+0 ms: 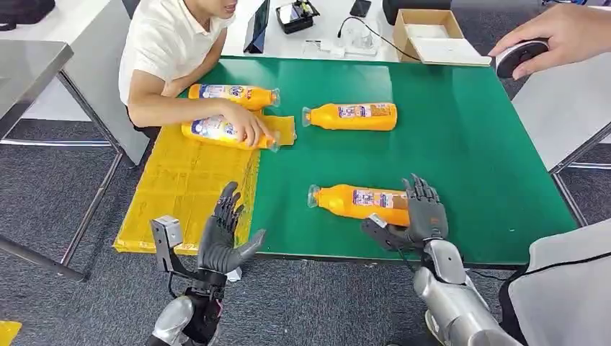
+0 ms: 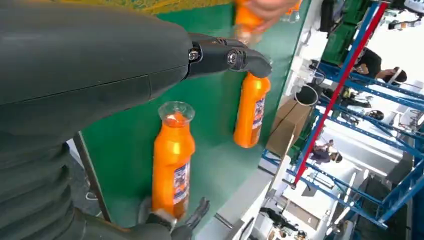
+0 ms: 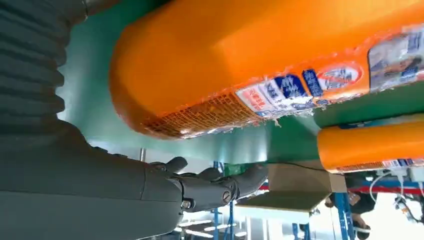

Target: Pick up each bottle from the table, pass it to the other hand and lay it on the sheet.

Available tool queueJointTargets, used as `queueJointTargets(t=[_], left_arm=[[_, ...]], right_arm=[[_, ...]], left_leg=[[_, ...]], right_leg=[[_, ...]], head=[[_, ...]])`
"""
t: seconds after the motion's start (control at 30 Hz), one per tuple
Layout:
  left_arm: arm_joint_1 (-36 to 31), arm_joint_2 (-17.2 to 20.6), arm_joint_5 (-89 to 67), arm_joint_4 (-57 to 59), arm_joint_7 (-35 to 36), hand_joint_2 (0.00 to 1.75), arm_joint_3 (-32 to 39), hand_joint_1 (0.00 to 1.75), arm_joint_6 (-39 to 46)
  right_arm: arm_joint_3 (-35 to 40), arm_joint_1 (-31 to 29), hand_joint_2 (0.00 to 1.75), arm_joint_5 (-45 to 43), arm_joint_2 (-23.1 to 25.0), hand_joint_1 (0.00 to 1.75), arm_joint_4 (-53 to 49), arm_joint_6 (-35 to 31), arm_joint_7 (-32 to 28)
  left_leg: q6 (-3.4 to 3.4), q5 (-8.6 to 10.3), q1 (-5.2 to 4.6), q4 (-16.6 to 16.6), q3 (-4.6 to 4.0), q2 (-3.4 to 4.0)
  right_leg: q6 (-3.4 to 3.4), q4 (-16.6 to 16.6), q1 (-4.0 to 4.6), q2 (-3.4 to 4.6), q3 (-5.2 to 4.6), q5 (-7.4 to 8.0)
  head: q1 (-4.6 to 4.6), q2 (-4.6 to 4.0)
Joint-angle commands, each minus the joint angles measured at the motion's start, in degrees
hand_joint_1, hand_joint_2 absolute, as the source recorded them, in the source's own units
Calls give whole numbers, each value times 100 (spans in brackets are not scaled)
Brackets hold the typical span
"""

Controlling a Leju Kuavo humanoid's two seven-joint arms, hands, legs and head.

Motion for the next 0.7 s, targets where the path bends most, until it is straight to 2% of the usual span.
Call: queueJointTargets(t=[0.03,0.37,0.4,0.5,0.6,0.67,0.7], left_arm=[[-223,92,4,389,45,175,-137,0,26],[-269,97,-6,450,60,175,-152,0,26],[-293,112,-29,438,65,175,-134,0,46],[-271,114,26,474,143,175,-127,0,-14],[-265,116,27,475,143,175,-126,0,-15],[-237,123,65,465,166,175,-128,0,-63],[-220,132,87,458,181,175,-126,0,-86]], right_arm=[[373,-722,175,93,127,0,749,197,91],[304,-784,175,-19,203,0,806,352,44],[183,-816,175,-273,175,0,1135,1356,181],[110,-776,175,-371,103,0,1302,1708,263],[110,-758,175,-372,94,0,1300,1692,260],[64,-724,175,-433,106,0,1330,1834,296],[50,-675,175,-448,107,0,1331,1843,323]], left_leg=[[-6,-4,-2,-3,15,11],[-7,-3,0,-3,14,7],[-11,-8,2,-1,25,13],[-6,-4,2,-6,20,-3],[-4,-1,3,-6,17,-1],[-13,-8,6,-10,51,-7],[-8,-1,4,-8,31,-10]], right_leg=[[-10,2,-1,9,10,-3],[-11,0,1,6,10,-2],[-18,2,4,11,19,-6],[-10,-5,2,-5,20,-6],[-7,-8,4,-5,15,-2],[-22,-11,8,-13,50,-12],[-12,-10,5,-14,32,-5]], head=[[2,0],[2,0],[2,0],[2,0],[2,0],[2,0],[2,0]])
